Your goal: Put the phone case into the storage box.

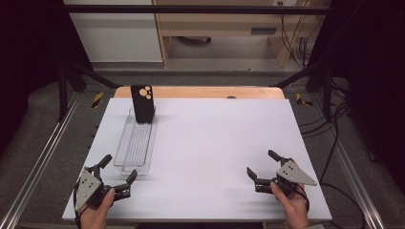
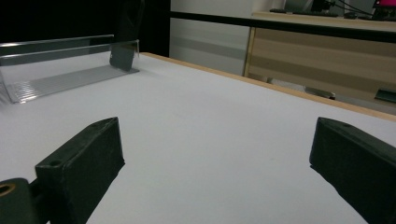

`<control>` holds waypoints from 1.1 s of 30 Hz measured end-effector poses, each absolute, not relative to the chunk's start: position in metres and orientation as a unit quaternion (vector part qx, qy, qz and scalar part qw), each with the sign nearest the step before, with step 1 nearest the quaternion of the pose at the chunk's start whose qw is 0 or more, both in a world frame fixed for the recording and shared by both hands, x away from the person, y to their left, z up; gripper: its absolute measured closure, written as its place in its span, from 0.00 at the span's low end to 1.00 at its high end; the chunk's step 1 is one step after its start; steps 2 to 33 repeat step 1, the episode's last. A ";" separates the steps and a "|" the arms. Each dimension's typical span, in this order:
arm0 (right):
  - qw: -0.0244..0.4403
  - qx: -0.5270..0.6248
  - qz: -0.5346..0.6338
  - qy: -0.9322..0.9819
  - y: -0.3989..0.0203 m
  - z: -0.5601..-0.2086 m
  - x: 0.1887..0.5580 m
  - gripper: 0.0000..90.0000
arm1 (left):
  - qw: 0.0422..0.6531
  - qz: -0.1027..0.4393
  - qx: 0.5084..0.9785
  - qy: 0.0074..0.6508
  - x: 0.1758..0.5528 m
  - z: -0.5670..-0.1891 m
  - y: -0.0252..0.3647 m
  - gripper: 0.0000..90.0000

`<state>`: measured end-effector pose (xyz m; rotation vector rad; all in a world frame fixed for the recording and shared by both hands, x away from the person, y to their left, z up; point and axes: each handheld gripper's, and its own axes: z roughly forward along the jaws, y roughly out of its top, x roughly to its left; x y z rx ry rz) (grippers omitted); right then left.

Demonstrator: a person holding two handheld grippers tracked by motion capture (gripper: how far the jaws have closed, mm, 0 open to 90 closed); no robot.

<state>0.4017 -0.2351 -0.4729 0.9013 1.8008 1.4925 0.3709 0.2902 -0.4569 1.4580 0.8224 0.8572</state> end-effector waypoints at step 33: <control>0.312 0.343 0.564 0.683 -0.235 -0.473 0.403 0.03 | 0.592 0.365 0.623 0.358 0.372 -0.458 0.291 0.01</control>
